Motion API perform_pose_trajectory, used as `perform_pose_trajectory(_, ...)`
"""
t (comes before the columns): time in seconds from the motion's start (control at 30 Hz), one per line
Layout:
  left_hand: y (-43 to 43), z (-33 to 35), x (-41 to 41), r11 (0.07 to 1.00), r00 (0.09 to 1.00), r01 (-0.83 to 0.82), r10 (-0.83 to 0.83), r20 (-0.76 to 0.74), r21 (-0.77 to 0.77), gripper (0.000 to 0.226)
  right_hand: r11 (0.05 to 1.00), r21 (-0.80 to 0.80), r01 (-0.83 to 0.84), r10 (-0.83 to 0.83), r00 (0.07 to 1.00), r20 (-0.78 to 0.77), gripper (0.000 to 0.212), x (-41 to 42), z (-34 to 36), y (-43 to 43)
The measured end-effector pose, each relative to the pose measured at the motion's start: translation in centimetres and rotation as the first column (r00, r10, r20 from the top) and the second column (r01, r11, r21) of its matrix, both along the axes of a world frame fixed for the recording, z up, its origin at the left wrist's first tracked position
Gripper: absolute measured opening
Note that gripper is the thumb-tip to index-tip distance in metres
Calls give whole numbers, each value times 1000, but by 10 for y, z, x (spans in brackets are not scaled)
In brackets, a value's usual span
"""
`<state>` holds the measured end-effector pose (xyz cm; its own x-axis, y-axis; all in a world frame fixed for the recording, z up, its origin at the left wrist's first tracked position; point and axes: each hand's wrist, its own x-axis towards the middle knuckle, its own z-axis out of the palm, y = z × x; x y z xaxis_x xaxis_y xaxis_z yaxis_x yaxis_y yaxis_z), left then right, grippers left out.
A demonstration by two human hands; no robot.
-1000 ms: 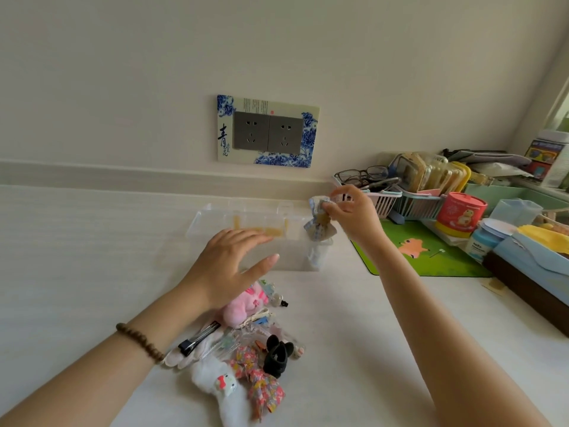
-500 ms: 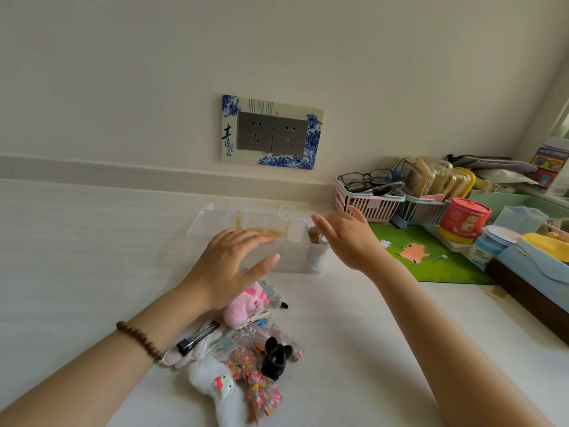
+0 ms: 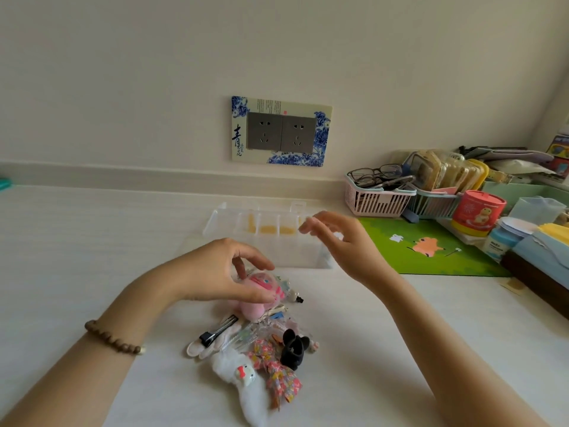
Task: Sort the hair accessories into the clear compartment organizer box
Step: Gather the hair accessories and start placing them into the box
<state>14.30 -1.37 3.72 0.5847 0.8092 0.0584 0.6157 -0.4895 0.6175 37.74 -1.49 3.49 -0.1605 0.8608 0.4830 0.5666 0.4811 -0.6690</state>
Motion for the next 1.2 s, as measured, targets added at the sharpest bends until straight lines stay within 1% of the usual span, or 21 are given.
perform_pose_trajectory(0.03,1,-3,0,1000,998,6,-7,-56,-24,50,990,-112,-85,87,996,12,31,-3,-4,-1)
perform_pose_trajectory(0.07,2,-5,-1,999,995,12,-16,-95,-44,55,969,-204,-140,151,988,44,30,-6,-10,-1)
perform_pose_trajectory(0.1,3,-7,-2,998,993,17,-24,-119,-60,59,951,-265,-162,188,980,73,28,-7,-15,-1)
perform_pose_trajectory(0.17,4,-9,-3,997,991,19,-30,-131,-80,62,939,-301,-166,202,975,91,24,-9,-22,-1)
perform_pose_trajectory(0.27,5,-12,-1,995,996,9,-18,-85,-102,53,931,-308,-196,226,972,64,20,-13,-24,-4)
perform_pose_trajectory(0.37,7,-12,1,996,999,3,0,33,-93,46,925,-319,-207,220,976,5,30,-18,-25,-5)
perform_pose_trajectory(0.43,10,-9,-2,997,986,-16,28,167,-75,45,905,-344,-249,226,968,-107,39,-24,-21,-6)
perform_pose_trajectory(0.5,13,-4,-4,996,943,-85,89,320,-29,47,875,-366,-318,217,932,-290,41,-32,-12,-5)
perform_pose_trajectory(0.57,15,-1,-6,982,885,-182,145,443,44,50,845,-370,-386,184,860,-476,35,-42,-2,0)
perform_pose_trajectory(0.6,17,-1,-6,971,854,-227,162,495,73,51,839,-364,-404,170,831,-530,31,-48,4,4)
perform_pose_trajectory(0.67,21,-1,-9,949,792,-296,182,582,107,51,836,-354,-420,166,808,-566,32,-59,13,14)
perform_pose_trajectory(0.73,25,-1,-14,939,754,-328,191,628,109,54,839,-355,-413,169,817,-552,35,-71,20,24)
perform_pose_trajectory(0.8,32,2,-22,950,756,-300,182,629,85,58,846,-366,-388,149,831,-536,35,-80,26,36)
perform_pose_trajectory(0.87,41,6,-33,963,787,-262,173,593,67,61,865,-367,-342,124,854,-505,32,-88,32,48)
perform_pose_trajectory(0.93,50,4,-46,960,846,-263,181,501,98,64,893,-357,-274,93,889,-449,31,-95,36,59)
perform_pose_trajectory(1.0,56,-6,-55,958,869,-269,195,454,103,67,914,-349,-205,58,919,-390,32,-103,37,69)
perform_pose_trajectory(1.1,59,-24,-61,962,902,-261,212,376,84,76,928,-351,-125,31,965,-259,31,-112,33,80)
perform_pose_trajectory(1.2,60,-34,-62,963,916,-255,214,338,81,75,951,-309,-12,8,1000,-14,22,-115,26,90)
